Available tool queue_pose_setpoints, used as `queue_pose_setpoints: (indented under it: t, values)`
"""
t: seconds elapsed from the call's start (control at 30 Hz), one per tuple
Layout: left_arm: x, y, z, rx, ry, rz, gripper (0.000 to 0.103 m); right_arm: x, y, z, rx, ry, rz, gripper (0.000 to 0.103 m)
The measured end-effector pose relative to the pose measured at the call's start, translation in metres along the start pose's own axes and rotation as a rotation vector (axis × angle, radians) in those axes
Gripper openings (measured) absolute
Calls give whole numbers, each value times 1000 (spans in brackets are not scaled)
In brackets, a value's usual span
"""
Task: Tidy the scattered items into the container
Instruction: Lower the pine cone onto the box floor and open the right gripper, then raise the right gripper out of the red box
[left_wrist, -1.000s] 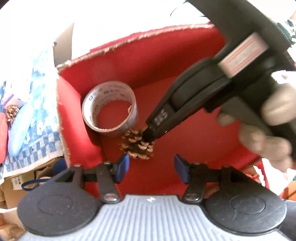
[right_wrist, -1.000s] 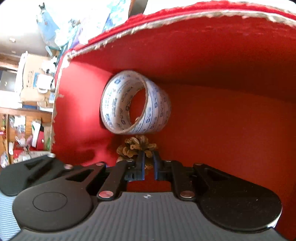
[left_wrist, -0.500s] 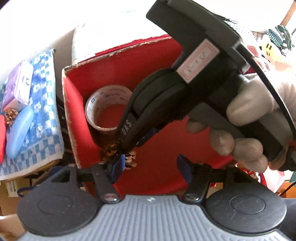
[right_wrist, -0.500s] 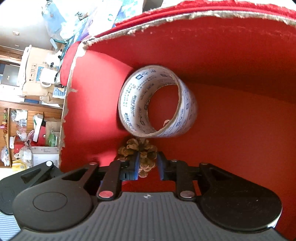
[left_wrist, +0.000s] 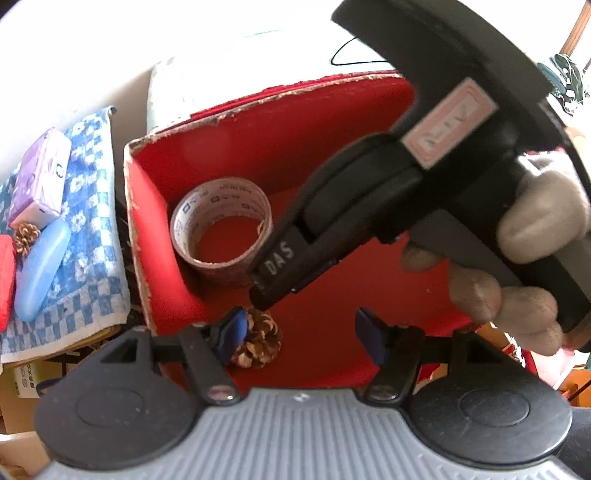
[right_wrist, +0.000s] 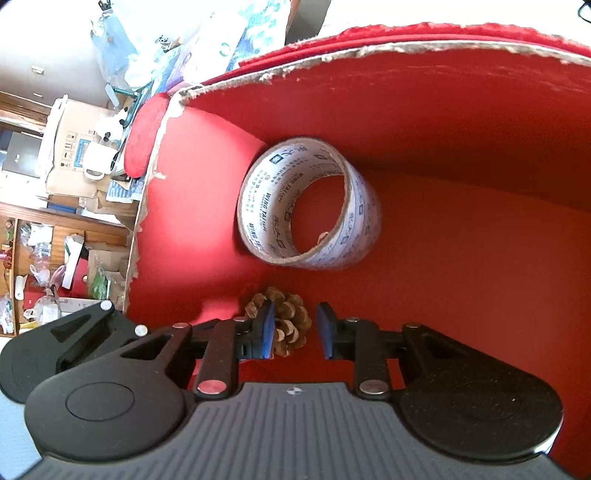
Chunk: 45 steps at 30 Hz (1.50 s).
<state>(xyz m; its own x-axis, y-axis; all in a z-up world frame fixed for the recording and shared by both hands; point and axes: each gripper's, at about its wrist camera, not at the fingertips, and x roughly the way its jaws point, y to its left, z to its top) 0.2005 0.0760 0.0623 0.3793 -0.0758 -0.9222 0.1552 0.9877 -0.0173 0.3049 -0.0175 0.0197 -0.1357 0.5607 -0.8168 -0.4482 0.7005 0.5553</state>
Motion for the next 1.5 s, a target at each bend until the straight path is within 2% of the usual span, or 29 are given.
queue_pose_setpoints:
  t: [0.2, 0.37, 0.5, 0.63, 0.73, 0.83, 0.97, 1.3, 1.5]
  values:
    - [2, -4, -2, -4, -29, 43, 68, -21, -9, -8, -22, -75, -72, 28]
    - [5, -8, -4, -38, -57, 70, 75, -40, -19, -19, -12, -150, -138, 28]
    - [5, -11, -4, -77, -72, 87, 77, -59, -27, -29, 4, -219, -209, 28]
    - [5, -16, -2, -96, -88, 120, 77, -57, -16, -38, 16, -272, -261, 28]
    - [0, -26, 0, -98, -109, 180, 78, -64, -19, -43, 29, -297, -271, 29]
    - [-5, -31, 1, -124, -126, 208, 82, -71, -21, -47, 33, -315, -280, 29]
    - [-10, -39, 3, -155, -146, 262, 82, -80, -18, -55, 18, -340, -291, 33]
    - [-21, -56, 5, -271, -170, 303, 84, -108, -22, -71, -6, -381, -258, 36]
    - [-28, -67, 3, -309, -187, 333, 81, -114, -24, -77, -17, -385, -241, 39]
